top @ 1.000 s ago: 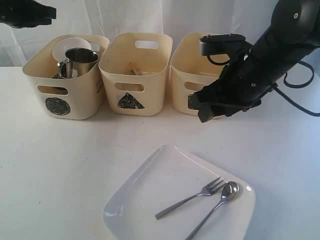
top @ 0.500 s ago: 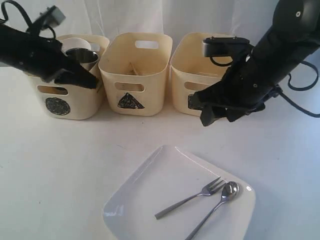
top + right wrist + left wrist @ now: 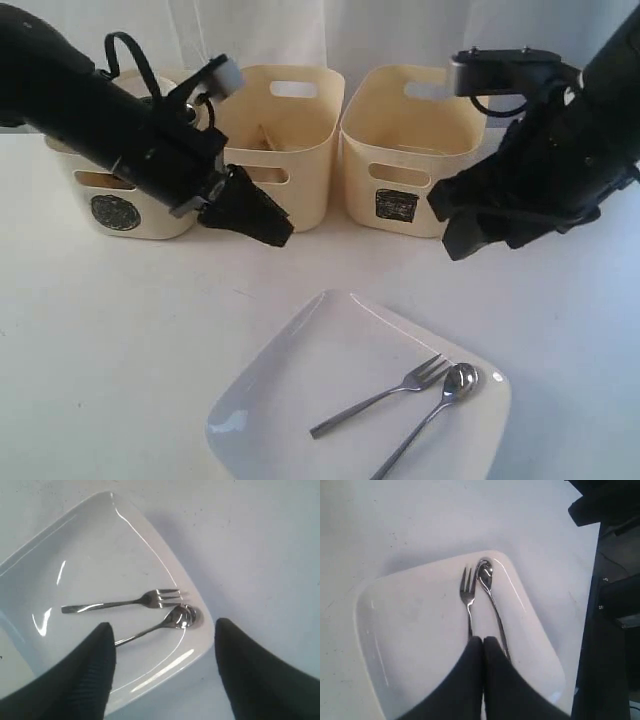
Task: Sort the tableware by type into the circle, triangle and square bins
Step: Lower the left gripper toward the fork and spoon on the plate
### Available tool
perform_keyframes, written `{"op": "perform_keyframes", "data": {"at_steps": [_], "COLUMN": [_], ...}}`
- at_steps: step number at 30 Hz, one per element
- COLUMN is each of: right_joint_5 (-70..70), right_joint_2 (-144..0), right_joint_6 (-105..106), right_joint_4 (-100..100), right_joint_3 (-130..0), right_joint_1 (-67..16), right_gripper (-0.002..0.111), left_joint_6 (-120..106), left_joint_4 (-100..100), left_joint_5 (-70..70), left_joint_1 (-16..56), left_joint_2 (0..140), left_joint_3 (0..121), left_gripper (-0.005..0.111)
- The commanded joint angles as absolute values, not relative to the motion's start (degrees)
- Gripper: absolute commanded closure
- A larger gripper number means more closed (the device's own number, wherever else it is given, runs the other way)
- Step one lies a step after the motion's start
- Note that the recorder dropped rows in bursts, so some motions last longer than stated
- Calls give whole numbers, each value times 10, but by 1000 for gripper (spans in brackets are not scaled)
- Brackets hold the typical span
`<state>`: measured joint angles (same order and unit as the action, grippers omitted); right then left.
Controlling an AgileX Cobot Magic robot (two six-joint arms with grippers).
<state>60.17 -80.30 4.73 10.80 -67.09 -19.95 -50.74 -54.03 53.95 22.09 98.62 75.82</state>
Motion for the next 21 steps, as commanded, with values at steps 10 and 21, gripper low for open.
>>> {"op": "perform_keyframes", "data": {"at_steps": [10, 21], "right_joint_5": [600, 590], "right_joint_2": [-734, -715], "right_joint_6": [33, 34], "right_joint_4": [102, 93], "right_joint_3": [-565, -535], "right_joint_1": [-200, -200], "right_gripper": [53, 53], "left_joint_6": [-514, -524], "left_joint_4": [-540, -506], "left_joint_5": [543, 479], "left_joint_1": [331, 401], "left_joint_2": [1042, 1126], "left_joint_3": [754, 754], "left_gripper": [62, 57]}}
